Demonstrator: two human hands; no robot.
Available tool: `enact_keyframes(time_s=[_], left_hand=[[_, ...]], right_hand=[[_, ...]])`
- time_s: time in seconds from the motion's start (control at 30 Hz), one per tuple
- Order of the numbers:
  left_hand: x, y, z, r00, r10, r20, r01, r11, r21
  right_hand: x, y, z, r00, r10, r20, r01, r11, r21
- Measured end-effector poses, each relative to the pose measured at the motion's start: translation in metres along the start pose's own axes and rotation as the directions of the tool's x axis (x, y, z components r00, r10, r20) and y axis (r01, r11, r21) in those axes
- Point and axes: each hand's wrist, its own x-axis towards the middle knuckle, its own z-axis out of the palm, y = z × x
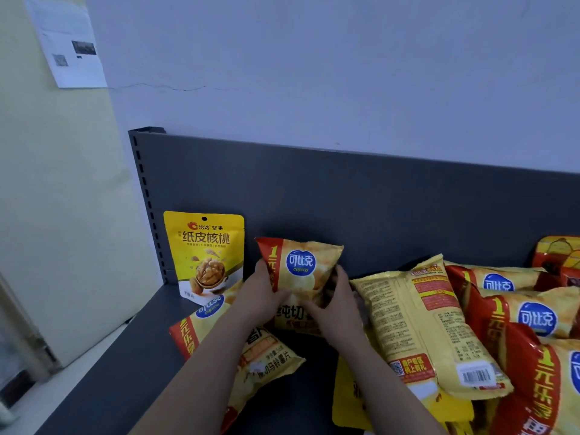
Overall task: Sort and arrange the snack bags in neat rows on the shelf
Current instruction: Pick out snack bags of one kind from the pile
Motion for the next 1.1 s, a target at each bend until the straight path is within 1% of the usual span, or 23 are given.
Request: enact_keyframes(time_s=[0.1, 0.17, 0.3, 0.4, 0.5, 0.57, 0.6, 0.67, 0.7, 0.77, 0.83, 0.9, 0.93, 1.0, 1.07, 1.1], left_hand=[[0.000, 0.000, -0.001, 1.000, 0.013, -0.004, -0.013, 1.000, -0.013], [0.000, -0.001, -0.001, 1.000, 0.025, -0.001, -0.025, 1.000, -0.011], [-0.001, -0.002, 0.000, 0.998, 0.067, 0.002, -0.067, 0.997, 0.033], [-0.009, -0.005, -0.006, 0.989, 0.117, -0.094, -0.109, 0.991, 0.079], [-0.025, -0.018, -0.019, 0.958, 0.133, -0.256, -0.094, 0.983, 0.158], [-0.038, -0.035, -0.030, 0.931, 0.123, -0.344, -0.060, 0.980, 0.187], [-0.046, -0.045, -0.035, 0.919, 0.097, -0.382, -0.021, 0.980, 0.200], [-0.062, -0.064, -0.044, 0.897, -0.003, -0.442, 0.103, 0.974, 0.201], [-0.069, -0.071, -0.046, 0.891, -0.066, -0.449, 0.164, 0.969, 0.182], [-0.085, -0.081, -0.049, 0.895, -0.203, -0.398, 0.286, 0.944, 0.162], [-0.097, -0.089, -0.048, 0.898, -0.326, -0.296, 0.388, 0.904, 0.180], [-0.105, -0.098, -0.044, 0.907, -0.389, -0.161, 0.414, 0.895, 0.167], [-0.109, -0.102, -0.042, 0.917, -0.391, -0.077, 0.398, 0.909, 0.128], [-0.116, -0.108, -0.038, 0.935, -0.354, 0.030, 0.355, 0.933, -0.055], [-0.124, -0.107, -0.038, 0.954, -0.297, 0.028, 0.295, 0.926, -0.237], [-0.127, -0.106, -0.037, 0.963, -0.270, -0.002, 0.258, 0.924, -0.282]], right_hand=[[-0.001, -0.001, -0.001, 0.998, -0.035, -0.059, 0.035, 0.999, -0.012], [-0.004, 0.000, -0.001, 0.995, -0.044, -0.089, 0.039, 0.998, -0.050], [-0.010, 0.003, -0.001, 0.996, -0.031, -0.081, 0.018, 0.989, -0.146], [-0.019, -0.003, -0.004, 0.997, -0.040, -0.068, 0.026, 0.981, -0.194], [-0.031, -0.012, -0.008, 0.986, -0.087, -0.145, 0.051, 0.971, -0.234], [-0.039, -0.019, -0.009, 0.979, -0.103, -0.174, 0.055, 0.964, -0.261], [-0.043, -0.023, -0.009, 0.984, -0.102, -0.148, 0.058, 0.961, -0.272], [-0.049, -0.032, -0.002, 0.996, -0.085, -0.035, 0.072, 0.959, -0.274], [-0.052, -0.037, 0.003, 0.997, -0.069, 0.035, 0.076, 0.959, -0.272], [-0.056, -0.042, 0.017, 0.987, -0.036, 0.155, 0.080, 0.954, -0.289], [-0.061, -0.043, 0.030, 0.971, 0.007, 0.241, 0.069, 0.950, -0.303], [-0.065, -0.043, 0.040, 0.951, 0.055, 0.304, 0.042, 0.952, -0.303], [-0.067, -0.043, 0.043, 0.942, 0.069, 0.328, 0.036, 0.952, -0.305], [-0.075, -0.043, 0.048, 0.934, 0.072, 0.350, 0.028, 0.961, -0.274], [-0.085, -0.042, 0.048, 0.936, 0.053, 0.347, 0.023, 0.977, -0.211], [-0.090, -0.041, 0.046, 0.944, 0.034, 0.329, 0.026, 0.984, -0.177]])
